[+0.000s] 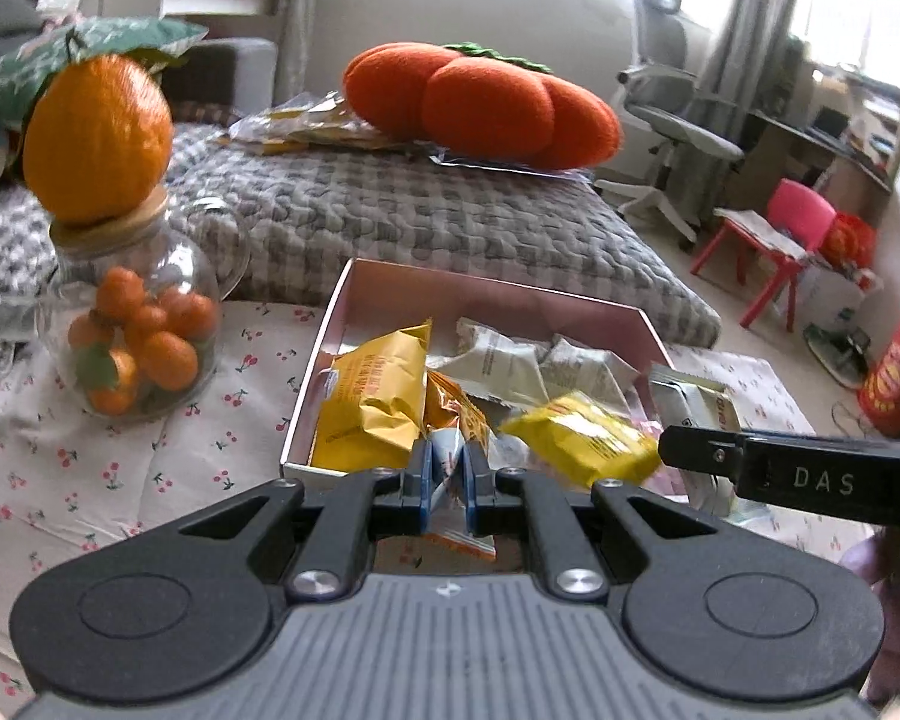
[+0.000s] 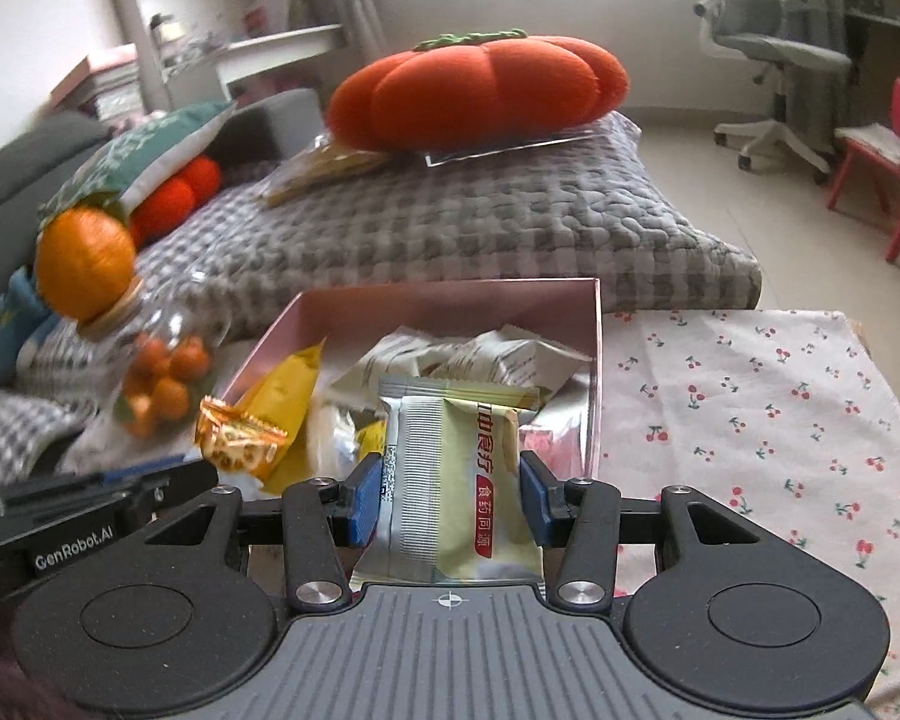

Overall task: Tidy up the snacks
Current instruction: 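Carry both packets into the pink box and open both grippers, then withdraw both grippers toward the silver foil packet and the brown square cake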

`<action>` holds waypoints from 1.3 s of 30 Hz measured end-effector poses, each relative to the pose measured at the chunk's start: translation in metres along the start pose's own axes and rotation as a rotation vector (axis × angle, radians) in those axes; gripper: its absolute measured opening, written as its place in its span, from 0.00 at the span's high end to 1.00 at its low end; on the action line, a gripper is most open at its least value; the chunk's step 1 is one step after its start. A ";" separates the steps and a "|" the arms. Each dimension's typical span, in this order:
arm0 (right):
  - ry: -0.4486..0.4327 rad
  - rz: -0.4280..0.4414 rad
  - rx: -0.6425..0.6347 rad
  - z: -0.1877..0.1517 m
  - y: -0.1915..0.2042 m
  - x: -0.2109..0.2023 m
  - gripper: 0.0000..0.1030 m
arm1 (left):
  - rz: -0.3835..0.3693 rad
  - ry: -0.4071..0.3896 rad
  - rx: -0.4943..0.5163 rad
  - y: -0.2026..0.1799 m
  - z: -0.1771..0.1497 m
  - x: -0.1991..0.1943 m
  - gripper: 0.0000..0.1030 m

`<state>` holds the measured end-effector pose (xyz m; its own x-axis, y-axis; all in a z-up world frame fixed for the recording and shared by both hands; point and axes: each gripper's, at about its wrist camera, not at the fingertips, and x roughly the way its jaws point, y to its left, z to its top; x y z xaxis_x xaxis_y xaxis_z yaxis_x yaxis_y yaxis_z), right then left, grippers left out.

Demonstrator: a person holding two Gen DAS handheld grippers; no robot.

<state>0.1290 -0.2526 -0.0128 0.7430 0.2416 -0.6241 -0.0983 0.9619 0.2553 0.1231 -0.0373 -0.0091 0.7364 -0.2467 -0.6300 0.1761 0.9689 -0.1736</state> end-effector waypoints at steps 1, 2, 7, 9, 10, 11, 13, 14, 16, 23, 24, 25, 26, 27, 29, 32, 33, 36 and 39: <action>-0.002 0.000 0.013 0.001 -0.002 0.003 0.55 | 0.003 0.003 -0.015 0.001 0.001 0.004 0.91; -0.002 -0.001 0.026 0.001 -0.003 0.007 0.55 | 0.003 0.003 -0.027 0.002 0.001 0.006 0.91; -0.015 -0.025 0.086 0.004 -0.013 0.022 0.55 | -0.001 -0.015 -0.073 0.000 0.006 0.015 0.92; -0.015 -0.021 0.116 0.004 -0.018 0.026 0.55 | 0.004 -0.020 -0.081 -0.002 0.007 0.021 0.92; -0.016 -0.017 0.127 0.004 -0.019 0.028 0.55 | 0.005 -0.021 -0.086 -0.003 0.008 0.024 0.92; -0.017 -0.013 0.136 0.004 -0.020 0.029 0.55 | 0.005 -0.020 -0.092 -0.003 0.008 0.026 0.92; -0.020 -0.011 0.135 0.003 -0.020 0.030 0.55 | 0.005 -0.016 -0.103 -0.004 0.008 0.031 0.92; -0.023 -0.009 0.131 0.004 -0.020 0.030 0.54 | 0.006 -0.014 -0.108 -0.005 0.007 0.033 0.92; -0.034 -0.010 0.133 0.005 -0.019 0.029 0.53 | 0.008 -0.009 -0.117 -0.005 0.007 0.037 0.92; -0.046 0.010 0.152 0.006 -0.021 0.026 0.41 | 0.022 0.003 -0.041 -0.018 0.002 0.041 0.76; -0.047 0.010 0.153 0.007 -0.021 0.025 0.38 | 0.022 0.003 -0.030 -0.019 0.001 0.040 0.74; -0.049 0.010 0.155 0.007 -0.022 0.024 0.35 | 0.023 0.006 -0.017 -0.021 0.001 0.040 0.73; -0.049 0.012 0.157 0.007 -0.022 0.023 0.34 | 0.024 0.011 -0.007 -0.022 0.001 0.039 0.71; -0.047 0.015 0.159 0.007 -0.022 0.022 0.33 | 0.023 0.014 0.001 -0.022 0.001 0.038 0.65; -0.043 0.015 0.156 0.007 -0.022 0.021 0.32 | 0.023 0.015 0.007 -0.023 0.000 0.036 0.59; -0.036 0.015 0.143 0.008 -0.020 0.018 0.31 | 0.013 0.023 0.012 -0.022 0.001 0.033 0.52; -0.033 0.015 0.138 0.008 -0.020 0.016 0.30 | 0.006 0.028 0.015 -0.022 0.001 0.031 0.50; -0.025 0.017 0.124 0.008 -0.019 0.011 0.28 | -0.008 0.046 0.031 -0.021 0.000 0.027 0.47; -0.014 0.011 0.105 0.007 -0.019 0.003 0.24 | -0.002 0.064 0.054 -0.022 -0.004 0.022 0.34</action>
<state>0.1380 -0.2711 -0.0144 0.7515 0.2491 -0.6109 -0.0370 0.9404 0.3380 0.1327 -0.0641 -0.0226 0.6933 -0.2471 -0.6770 0.2136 0.9676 -0.1344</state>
